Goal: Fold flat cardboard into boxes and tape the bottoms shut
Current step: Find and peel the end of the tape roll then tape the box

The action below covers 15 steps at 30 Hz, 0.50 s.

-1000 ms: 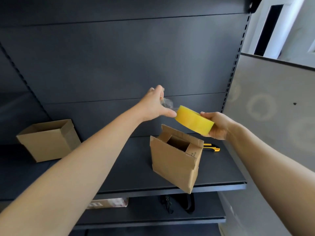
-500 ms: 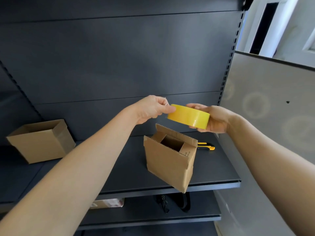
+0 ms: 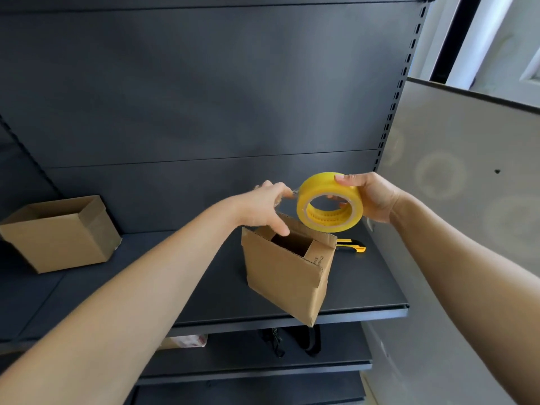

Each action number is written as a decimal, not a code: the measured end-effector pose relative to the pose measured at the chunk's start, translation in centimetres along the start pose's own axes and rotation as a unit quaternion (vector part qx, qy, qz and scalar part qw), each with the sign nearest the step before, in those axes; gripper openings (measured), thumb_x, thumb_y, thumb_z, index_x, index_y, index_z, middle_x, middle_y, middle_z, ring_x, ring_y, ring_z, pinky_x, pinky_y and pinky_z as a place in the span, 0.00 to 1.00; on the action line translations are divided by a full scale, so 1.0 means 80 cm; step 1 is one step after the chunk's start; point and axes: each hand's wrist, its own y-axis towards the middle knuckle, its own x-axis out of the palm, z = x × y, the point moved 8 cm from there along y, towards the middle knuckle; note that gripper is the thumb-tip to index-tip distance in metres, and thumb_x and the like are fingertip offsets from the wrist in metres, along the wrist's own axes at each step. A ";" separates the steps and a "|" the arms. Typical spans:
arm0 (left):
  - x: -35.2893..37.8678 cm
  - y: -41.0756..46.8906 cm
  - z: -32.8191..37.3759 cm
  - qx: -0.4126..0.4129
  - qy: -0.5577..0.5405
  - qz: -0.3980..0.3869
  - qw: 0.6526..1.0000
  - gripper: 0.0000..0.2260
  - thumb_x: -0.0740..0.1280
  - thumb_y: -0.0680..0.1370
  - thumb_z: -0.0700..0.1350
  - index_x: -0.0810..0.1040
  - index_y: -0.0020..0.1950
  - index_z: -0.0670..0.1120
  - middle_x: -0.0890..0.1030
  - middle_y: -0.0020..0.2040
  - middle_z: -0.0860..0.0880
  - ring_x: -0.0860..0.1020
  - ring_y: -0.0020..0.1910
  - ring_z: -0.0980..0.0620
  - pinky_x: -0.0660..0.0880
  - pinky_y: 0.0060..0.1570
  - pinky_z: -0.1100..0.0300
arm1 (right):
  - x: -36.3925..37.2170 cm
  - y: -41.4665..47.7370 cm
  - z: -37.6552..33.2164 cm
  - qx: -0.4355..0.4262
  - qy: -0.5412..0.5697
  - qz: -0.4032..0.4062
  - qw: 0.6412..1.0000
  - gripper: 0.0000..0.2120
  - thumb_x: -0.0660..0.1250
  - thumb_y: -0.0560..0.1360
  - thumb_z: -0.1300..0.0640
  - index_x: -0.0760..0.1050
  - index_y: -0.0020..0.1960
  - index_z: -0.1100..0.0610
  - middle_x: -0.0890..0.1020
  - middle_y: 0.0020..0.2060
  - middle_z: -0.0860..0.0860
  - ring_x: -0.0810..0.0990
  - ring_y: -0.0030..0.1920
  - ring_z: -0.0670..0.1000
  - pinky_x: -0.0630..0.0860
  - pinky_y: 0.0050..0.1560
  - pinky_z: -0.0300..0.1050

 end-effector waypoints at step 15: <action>0.060 0.050 -0.062 0.015 0.013 0.085 0.996 0.30 0.75 0.70 0.51 0.65 0.68 0.50 0.68 0.65 0.51 0.65 0.65 0.50 0.67 0.57 0.54 | 0.012 0.024 0.051 0.103 -0.012 0.082 0.991 0.14 0.68 0.73 0.42 0.81 0.43 0.53 0.80 0.33 0.54 0.82 0.43 0.56 0.77 0.52 0.53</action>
